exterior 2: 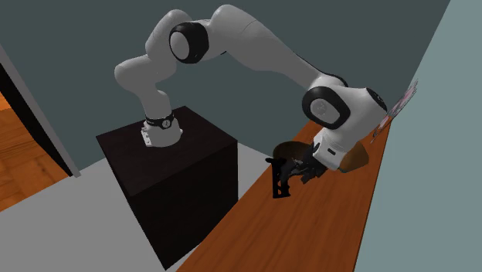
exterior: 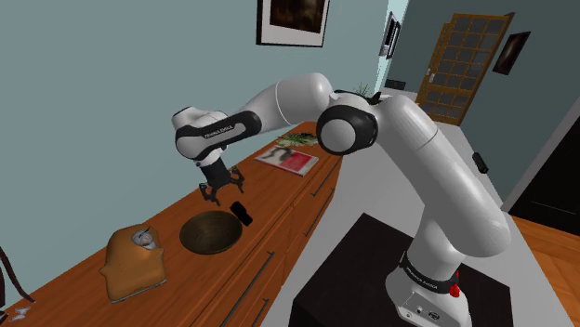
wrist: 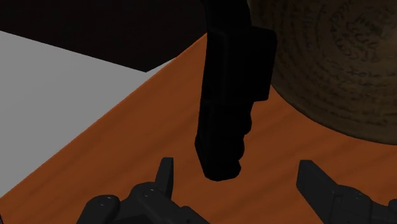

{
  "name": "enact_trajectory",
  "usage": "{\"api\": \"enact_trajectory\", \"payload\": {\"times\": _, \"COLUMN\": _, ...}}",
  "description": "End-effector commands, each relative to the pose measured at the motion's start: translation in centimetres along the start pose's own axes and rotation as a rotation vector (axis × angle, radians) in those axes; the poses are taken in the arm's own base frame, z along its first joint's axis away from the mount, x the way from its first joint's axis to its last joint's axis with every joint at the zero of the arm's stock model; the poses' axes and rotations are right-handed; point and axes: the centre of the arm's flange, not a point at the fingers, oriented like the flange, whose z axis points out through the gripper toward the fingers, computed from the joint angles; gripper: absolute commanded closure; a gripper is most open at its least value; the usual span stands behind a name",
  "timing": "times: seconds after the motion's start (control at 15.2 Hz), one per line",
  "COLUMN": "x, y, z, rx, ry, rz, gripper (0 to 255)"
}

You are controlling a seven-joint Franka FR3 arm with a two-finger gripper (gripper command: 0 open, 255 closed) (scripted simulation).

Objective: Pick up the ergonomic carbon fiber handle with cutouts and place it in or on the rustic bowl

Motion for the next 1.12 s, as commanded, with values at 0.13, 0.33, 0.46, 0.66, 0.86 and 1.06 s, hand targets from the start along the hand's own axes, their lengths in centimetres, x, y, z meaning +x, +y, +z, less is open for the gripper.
{"api": "enact_trajectory", "payload": {"times": 0.13, "x": -0.1, "y": 0.1, "z": 2.1, "rx": -0.014, "ry": 0.004, "rz": 0.013, "gripper": 0}}
{"api": "enact_trajectory", "payload": {"times": 0.33, "x": -0.1, "y": 0.1, "z": 3.0, "rx": -0.014, "ry": 0.004, "rz": 0.013, "gripper": 0}}
{"api": "enact_trajectory", "payload": {"times": 0.46, "x": -0.1, "y": 0.1, "z": 3.0, "rx": -0.014, "ry": 0.004, "rz": 0.013, "gripper": 0}}
{"api": "enact_trajectory", "payload": {"times": 0.66, "x": -0.1, "y": 0.1, "z": 3.0, "rx": -0.014, "ry": 0.004, "rz": 0.013, "gripper": 0}}
{"api": "enact_trajectory", "payload": {"times": 0.86, "x": -0.1, "y": 0.1, "z": 3.0, "rx": -0.014, "ry": 0.004, "rz": 0.013, "gripper": 255}}
{"api": "enact_trajectory", "payload": {"times": 1.06, "x": -0.1, "y": 0.1, "z": 3.0, "rx": -0.014, "ry": 0.004, "rz": 0.013, "gripper": 255}}
